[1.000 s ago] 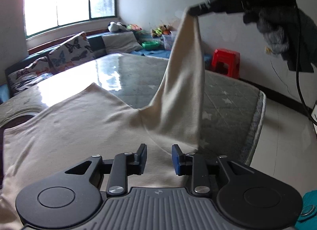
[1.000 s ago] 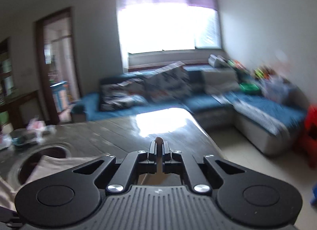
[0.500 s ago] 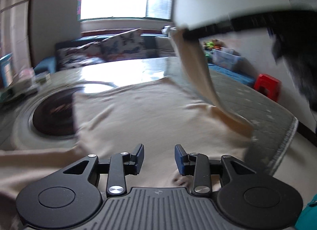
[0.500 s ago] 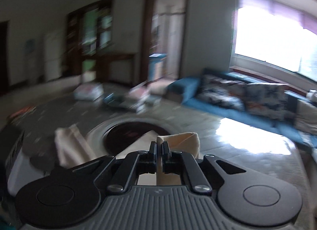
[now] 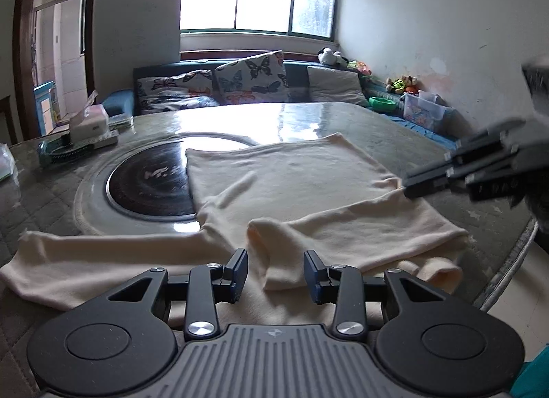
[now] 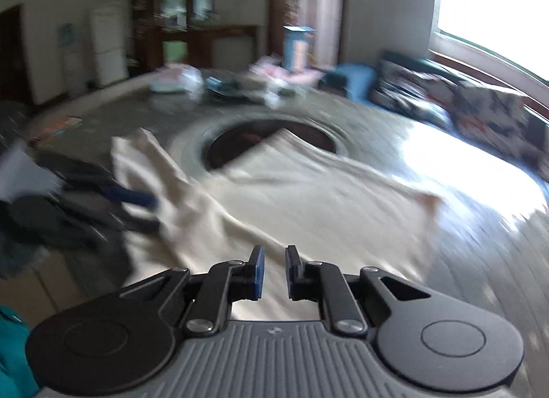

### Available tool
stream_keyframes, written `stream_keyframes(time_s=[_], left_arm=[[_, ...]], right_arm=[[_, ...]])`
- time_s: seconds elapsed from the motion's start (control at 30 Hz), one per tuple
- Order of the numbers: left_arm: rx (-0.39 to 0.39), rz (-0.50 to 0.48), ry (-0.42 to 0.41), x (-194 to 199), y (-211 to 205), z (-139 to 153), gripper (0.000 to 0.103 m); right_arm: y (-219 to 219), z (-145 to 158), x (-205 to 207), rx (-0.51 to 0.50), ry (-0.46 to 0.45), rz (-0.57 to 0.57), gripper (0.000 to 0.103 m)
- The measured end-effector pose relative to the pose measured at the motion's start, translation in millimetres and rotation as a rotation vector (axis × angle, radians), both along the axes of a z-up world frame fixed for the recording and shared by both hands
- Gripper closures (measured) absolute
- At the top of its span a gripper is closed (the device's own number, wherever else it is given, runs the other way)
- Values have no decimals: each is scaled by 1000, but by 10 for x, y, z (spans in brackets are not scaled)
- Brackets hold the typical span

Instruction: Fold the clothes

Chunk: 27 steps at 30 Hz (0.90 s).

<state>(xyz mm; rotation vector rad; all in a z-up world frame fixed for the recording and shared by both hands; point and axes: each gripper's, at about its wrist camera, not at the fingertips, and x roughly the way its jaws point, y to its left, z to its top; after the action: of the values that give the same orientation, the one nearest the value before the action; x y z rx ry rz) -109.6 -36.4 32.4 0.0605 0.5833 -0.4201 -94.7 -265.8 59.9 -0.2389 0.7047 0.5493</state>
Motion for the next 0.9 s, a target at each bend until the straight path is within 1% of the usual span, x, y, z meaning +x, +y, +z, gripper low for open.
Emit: stream_keyframes(time_s=[0.13,0.23,0.33,0.4,0.47,0.53,0.6,0.67,0.7,0.77,0.9], left_arm=[[16,-18,9,117,-157,-43,66],[37,-12,37,197,-217,-110,68],[50,-8,56,206,-206,-149,69],[51,-6,62,196,-191,-159,69],[53,-3,66,191,-187,-171,69],[55,1,69,182,-178,-175,69],[61,7,69,162,-157,-170,77],[67,14,69,143,-136,-164,90],[70,17,69,133,-126,-162,92],[75,21,69,110,-102,-153,96],[99,39,66,75,-88,-111,96]], right_arm=[[-288,-188,-12,1,54,-92,92],[-380,-336,22,-4,94,-116,92],[-412,-324,22,-10,81,-103,92],[-397,-261,59,-2,53,-95,92],[-330,-238,151,0,22,-84,91],[-268,-264,244,-8,13,-74,91],[-223,-314,336,-18,14,-69,91],[-223,-398,408,-42,26,-85,91],[-239,-415,416,-37,30,-90,91],[-270,-449,432,-29,38,-100,91],[-275,-475,426,-33,36,-100,90]])
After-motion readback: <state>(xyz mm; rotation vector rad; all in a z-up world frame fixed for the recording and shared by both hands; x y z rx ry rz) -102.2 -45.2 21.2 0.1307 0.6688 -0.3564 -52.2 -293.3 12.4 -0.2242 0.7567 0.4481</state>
